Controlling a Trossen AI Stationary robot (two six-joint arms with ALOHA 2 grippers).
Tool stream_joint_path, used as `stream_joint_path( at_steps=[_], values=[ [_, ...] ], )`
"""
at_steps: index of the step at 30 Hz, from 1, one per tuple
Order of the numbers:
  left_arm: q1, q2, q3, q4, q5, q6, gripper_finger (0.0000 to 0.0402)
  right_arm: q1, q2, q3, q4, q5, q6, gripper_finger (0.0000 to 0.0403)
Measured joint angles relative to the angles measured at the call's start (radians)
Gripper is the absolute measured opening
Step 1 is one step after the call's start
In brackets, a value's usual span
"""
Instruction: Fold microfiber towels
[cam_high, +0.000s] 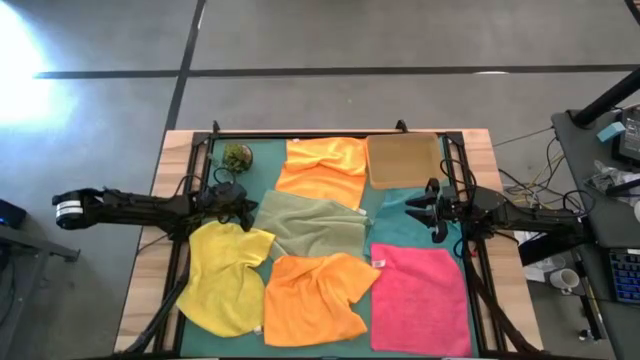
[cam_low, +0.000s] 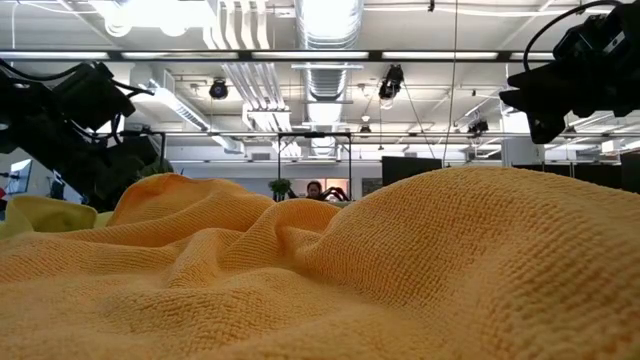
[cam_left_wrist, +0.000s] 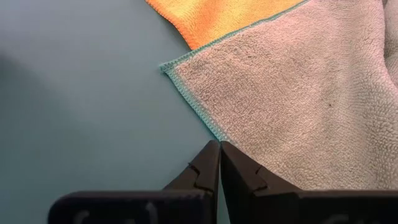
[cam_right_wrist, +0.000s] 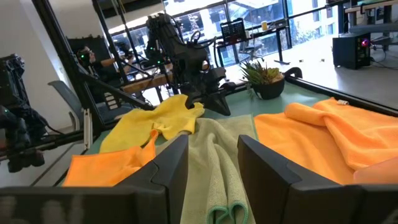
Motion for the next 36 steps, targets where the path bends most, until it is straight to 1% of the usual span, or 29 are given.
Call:
stream_joint_path(
  at_steps=[4,9,11,21,29,36],
  values=[
    [0.0,0.0,0.0,0.025,-0.001,0.021,0.0,0.0,0.0,0.0,0.0,0.0,0.0,0.013],
    [0.0,0.0,0.0,0.094,-0.002,0.197,0.0,0.0,0.0,0.0,0.0,0.007,0.0,0.013],
    [0.0,0.0,0.0,0.112,-0.002,0.23,0.0,0.0,0.0,0.0,0.0,0.007,0.0,0.013],
    [0.0,0.0,0.008,0.112,-0.002,0.235,0.0,0.0,0.0,0.0,0.0,0.007,0.0,0.013],
    [-0.001,0.0,0.012,0.211,0.031,0.235,0.0,0.0,0.0,0.0,0.0,0.008,0.0,0.013],
    [-0.001,0.0,0.014,0.213,0.032,0.234,0.0,0.0,0.0,0.0,0.0,0.008,0.0,0.013]
  ],
)
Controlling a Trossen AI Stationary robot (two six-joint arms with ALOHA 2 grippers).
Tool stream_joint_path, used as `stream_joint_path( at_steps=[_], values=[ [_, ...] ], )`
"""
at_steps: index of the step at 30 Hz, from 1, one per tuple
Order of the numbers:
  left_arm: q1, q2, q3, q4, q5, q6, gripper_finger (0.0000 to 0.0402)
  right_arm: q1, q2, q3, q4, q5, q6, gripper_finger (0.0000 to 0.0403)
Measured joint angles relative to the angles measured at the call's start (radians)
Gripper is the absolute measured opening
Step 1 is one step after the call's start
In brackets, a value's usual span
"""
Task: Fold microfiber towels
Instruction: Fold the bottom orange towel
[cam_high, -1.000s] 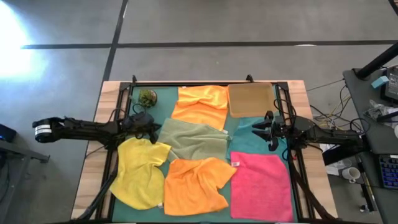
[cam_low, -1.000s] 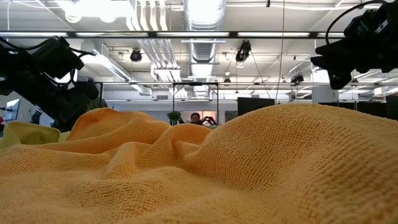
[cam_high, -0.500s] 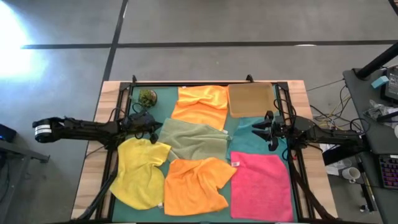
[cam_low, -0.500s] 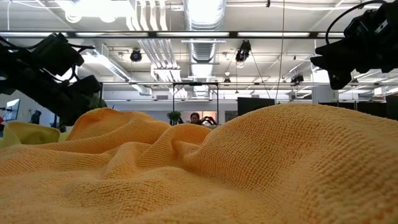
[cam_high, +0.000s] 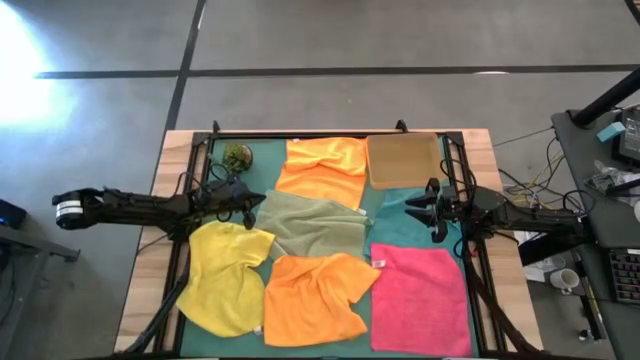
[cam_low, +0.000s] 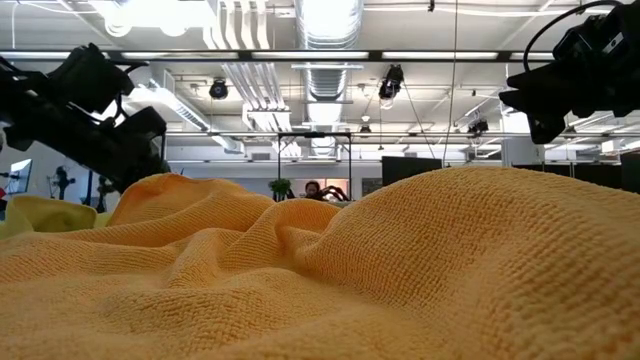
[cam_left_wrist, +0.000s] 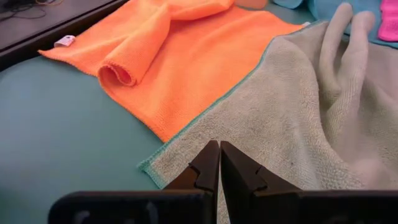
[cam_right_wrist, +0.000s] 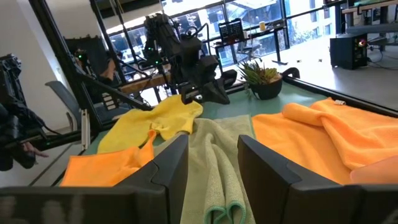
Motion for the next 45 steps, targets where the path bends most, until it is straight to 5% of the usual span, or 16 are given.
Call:
stream_joint_path(
  at_steps=[7,17,21,26,35,41,45],
  values=[
    [0.0,0.003,0.039,-0.004,-0.002,-0.033,0.002,0.0,0.0,0.0,0.0,0.0,0.0,0.013],
    [0.001,0.007,0.058,0.07,-0.003,-0.054,0.0159,0.0,0.0,0.0,0.0,0.0,0.0,0.013],
    [0.001,0.007,0.059,0.221,-0.003,-0.282,0.0199,0.0,0.0,0.0,0.0,0.0,0.0,0.013],
    [0.001,0.006,0.06,0.356,0.0,-0.548,0.0207,0.0,0.0,0.0,0.002,0.0,0.0,0.013],
    [0.0,0.003,0.102,0.554,0.188,-0.638,0.0208,0.0,0.0,0.0,0.021,-0.002,0.047,0.013],
    [-0.049,0.003,0.263,0.464,0.375,-0.601,0.0208,0.0,0.0,0.0,0.024,0.008,0.25,0.013],
    [-0.126,0.005,0.423,0.155,0.388,-0.498,0.0208,0.0,0.0,0.0,0.026,0.008,0.262,0.013]
  ],
)
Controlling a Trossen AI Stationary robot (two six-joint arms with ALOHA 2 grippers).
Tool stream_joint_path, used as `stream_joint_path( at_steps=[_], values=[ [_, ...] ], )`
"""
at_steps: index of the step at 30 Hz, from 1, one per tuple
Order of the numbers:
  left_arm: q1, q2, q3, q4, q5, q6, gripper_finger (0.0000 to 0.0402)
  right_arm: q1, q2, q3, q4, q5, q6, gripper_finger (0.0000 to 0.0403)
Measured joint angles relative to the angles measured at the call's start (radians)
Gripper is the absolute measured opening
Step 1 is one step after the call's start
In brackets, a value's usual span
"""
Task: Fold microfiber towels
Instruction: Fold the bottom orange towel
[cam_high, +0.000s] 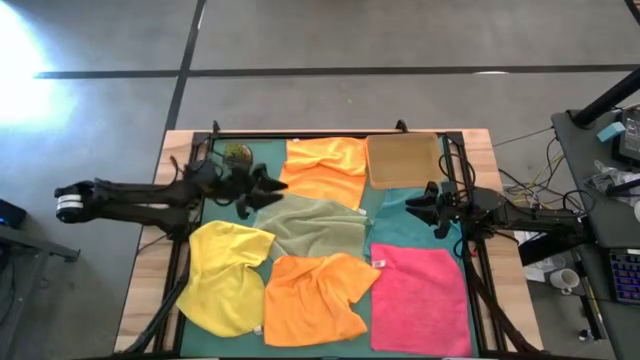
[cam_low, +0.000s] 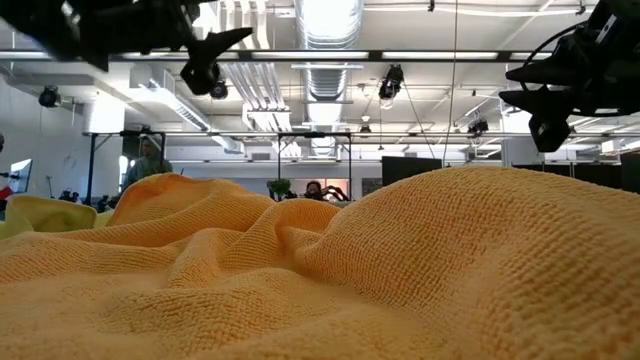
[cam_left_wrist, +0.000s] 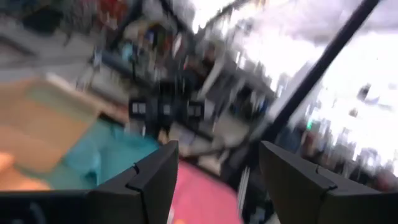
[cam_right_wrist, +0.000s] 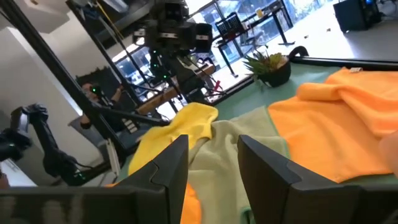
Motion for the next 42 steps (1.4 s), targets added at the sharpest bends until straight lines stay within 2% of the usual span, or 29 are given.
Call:
stream_joint_path(
  at_steps=[4,9,12,19,25,29,32,38,42],
  values=[
    [-0.068,0.018,0.172,-0.419,-0.001,0.089,0.0208,0.0,0.0,0.0,0.002,0.0,0.001,0.013],
    [-0.172,0.053,0.316,-0.734,-0.005,0.105,0.0208,0.0,0.0,0.0,0.002,0.0,0.001,0.013],
    [-0.26,0.074,0.353,-0.813,-0.031,0.057,0.0208,0.0,0.0,0.0,0.002,0.014,0.001,0.013],
    [-0.495,0.166,0.395,-0.825,-0.182,-0.078,0.0208,0.0,0.0,0.0,-0.001,0.019,0.0,0.013],
    [-0.622,0.285,0.466,-0.824,-0.215,-0.179,0.0208,0.0,0.0,0.0,-0.001,0.019,0.0,0.013],
    [-0.686,0.379,0.549,-0.838,-0.215,-0.184,0.0208,0.0,0.0,0.0,-0.001,0.019,0.0,0.013],
    [-0.717,0.452,0.65,-0.955,-0.215,-0.184,0.0208,0.0,0.0,0.0,-0.001,0.019,0.0,0.013],
    [-0.753,0.588,0.872,-1.296,-0.225,-0.184,0.0208,0.0,0.0,0.0,-0.001,0.018,0.0,0.013],
    [-0.803,0.671,0.945,-1.386,-0.242,-0.183,0.0208,0.0,0.0,0.0,-0.005,0.018,0.0,0.013]
  ],
)
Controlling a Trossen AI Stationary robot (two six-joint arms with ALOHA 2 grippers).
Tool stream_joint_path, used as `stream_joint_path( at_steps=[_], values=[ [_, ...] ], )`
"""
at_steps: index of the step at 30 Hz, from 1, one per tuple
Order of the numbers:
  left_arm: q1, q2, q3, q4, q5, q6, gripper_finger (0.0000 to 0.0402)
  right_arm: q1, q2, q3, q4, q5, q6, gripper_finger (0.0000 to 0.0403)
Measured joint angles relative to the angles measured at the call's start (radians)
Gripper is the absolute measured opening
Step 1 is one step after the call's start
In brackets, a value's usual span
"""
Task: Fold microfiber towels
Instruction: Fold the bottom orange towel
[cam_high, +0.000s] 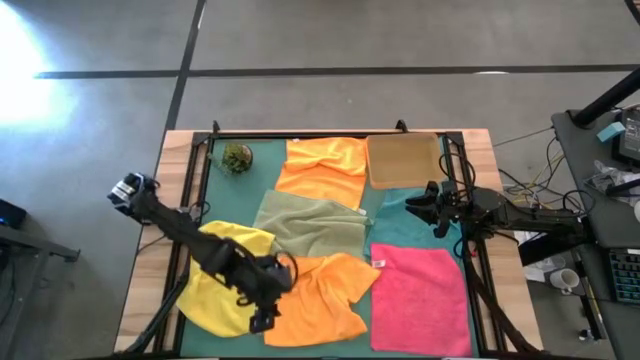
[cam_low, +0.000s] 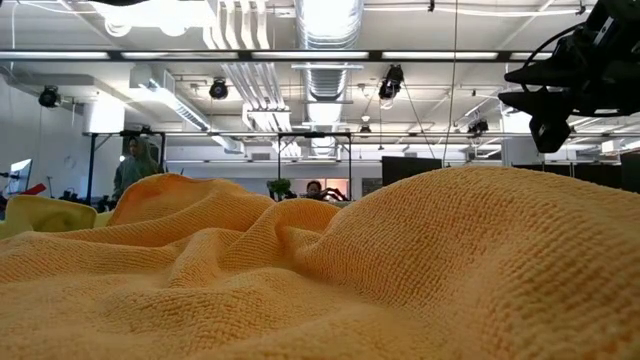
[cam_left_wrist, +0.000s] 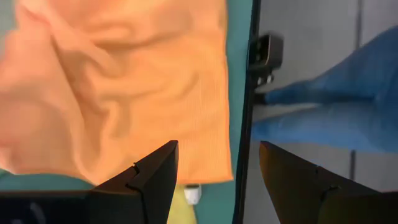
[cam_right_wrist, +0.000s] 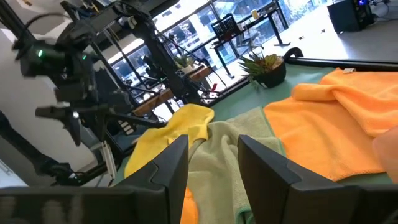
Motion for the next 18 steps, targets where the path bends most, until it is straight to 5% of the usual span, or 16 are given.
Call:
stream_joint_path(
  at_steps=[18],
  values=[
    [-0.202,0.287,0.144,-0.004,-0.051,-0.002,0.0208,0.0,0.0,0.0,-0.005,0.0,-0.004,0.013]
  ],
)
